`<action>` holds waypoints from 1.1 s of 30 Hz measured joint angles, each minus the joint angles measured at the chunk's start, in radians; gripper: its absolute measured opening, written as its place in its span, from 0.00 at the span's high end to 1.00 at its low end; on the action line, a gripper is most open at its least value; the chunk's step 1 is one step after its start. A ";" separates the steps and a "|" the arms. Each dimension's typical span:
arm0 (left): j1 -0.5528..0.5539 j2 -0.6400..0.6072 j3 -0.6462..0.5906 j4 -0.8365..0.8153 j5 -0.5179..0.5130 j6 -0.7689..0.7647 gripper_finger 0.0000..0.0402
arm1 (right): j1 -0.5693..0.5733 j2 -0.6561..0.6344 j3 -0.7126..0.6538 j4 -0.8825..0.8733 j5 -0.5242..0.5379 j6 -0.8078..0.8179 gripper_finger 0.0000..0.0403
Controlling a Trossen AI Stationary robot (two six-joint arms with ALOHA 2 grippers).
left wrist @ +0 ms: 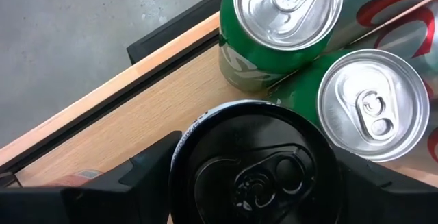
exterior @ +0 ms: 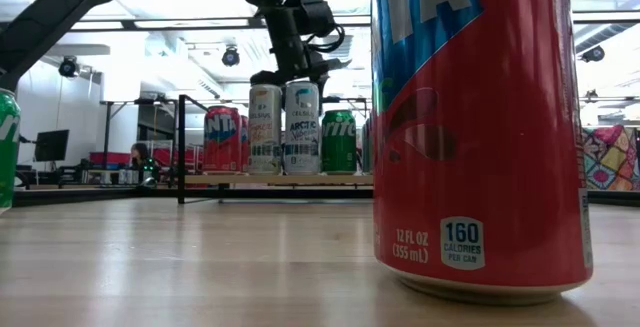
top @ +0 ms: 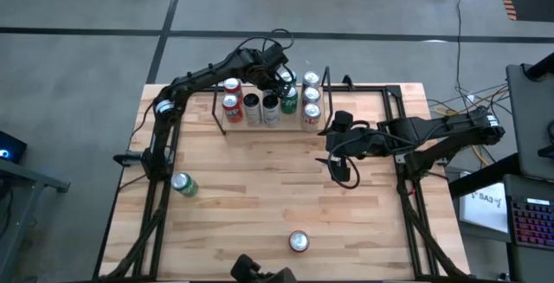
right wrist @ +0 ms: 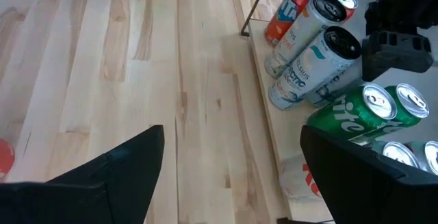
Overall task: Sort soda cans
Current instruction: Put the white blue soda can on the shelf and align it with the other white blue soda can
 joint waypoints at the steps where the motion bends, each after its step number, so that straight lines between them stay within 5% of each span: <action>1: 0.000 -0.001 -0.005 0.006 0.000 0.000 0.35 | 0.000 0.000 0.000 0.000 0.000 0.000 0.18; 33: 0.000 0.004 0.005 0.020 -0.010 0.006 0.26 | 0.000 0.000 -0.002 0.000 0.000 0.000 0.18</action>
